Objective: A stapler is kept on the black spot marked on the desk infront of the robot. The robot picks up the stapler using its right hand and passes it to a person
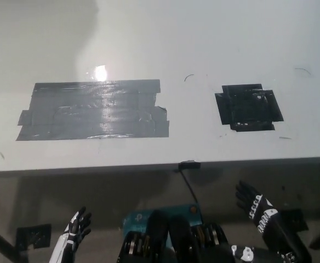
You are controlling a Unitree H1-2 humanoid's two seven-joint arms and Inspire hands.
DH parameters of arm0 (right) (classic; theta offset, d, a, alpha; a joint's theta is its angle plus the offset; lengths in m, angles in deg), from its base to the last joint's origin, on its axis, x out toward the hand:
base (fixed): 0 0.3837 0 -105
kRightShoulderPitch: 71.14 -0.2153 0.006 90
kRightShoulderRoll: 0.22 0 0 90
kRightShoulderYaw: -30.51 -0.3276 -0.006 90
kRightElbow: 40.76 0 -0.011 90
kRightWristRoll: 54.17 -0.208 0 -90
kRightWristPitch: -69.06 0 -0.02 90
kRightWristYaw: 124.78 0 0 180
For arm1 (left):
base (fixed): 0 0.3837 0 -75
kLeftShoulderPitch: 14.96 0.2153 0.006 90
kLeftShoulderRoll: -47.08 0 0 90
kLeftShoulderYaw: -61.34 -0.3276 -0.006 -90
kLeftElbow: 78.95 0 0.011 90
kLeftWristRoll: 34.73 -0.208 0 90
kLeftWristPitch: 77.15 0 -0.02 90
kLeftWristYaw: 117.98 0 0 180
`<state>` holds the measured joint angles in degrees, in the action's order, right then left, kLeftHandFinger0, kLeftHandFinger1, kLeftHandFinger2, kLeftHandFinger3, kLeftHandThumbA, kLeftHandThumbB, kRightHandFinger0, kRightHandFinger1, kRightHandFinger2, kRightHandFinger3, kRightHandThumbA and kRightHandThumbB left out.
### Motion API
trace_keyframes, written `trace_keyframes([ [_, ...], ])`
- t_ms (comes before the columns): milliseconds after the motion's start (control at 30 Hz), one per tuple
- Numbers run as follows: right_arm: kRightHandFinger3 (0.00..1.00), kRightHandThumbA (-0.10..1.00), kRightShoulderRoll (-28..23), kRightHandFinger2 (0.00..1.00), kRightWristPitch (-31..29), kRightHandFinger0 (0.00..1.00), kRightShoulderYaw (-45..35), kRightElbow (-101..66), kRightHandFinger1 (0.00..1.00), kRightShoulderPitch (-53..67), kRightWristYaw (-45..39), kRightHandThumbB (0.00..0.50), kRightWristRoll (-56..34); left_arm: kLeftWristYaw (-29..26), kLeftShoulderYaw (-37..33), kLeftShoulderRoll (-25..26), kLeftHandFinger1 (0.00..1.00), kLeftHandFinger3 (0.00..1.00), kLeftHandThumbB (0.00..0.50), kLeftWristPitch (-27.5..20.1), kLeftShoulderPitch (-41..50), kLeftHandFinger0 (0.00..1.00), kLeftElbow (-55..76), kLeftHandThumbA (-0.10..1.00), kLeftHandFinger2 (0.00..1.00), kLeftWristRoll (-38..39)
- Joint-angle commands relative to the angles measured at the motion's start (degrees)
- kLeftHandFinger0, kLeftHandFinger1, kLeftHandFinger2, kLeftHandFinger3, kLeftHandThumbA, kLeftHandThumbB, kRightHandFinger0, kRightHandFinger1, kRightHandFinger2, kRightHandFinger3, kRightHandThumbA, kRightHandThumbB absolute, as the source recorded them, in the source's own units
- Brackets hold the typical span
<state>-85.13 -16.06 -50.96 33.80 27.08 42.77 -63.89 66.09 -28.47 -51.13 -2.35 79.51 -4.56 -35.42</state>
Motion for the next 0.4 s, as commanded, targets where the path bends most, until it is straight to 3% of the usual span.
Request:
trace_keyframes([
  [0,1.00,0.94,0.50,1.00,-4.86,1.00,-1.13,3.06,1.00,-2.16,0.30,0.305,1.53,0.13,0.00,0.42,1.00,1.00,0.500,-2.11,0.02,1.00,1.57,1.00,1.00,-0.05],
  [200,1.00,0.94,-0.05,1.00,-4.72,1.00,-1.47,5.50,1.00,-3.15,-0.13,0.270,1.89,-0.04,-0.13,0.72,1.00,1.00,0.491,-1.76,-0.39,1.00,1.96,1.00,1.00,-0.89],
  [367,1.00,0.94,-0.10,1.00,-3.83,1.00,-1.45,6.03,1.00,-3.81,-0.14,0.274,2.18,0.11,0.10,0.88,1.00,1.00,0.500,-1.12,-0.66,1.00,2.29,1.00,1.00,-0.53],
])
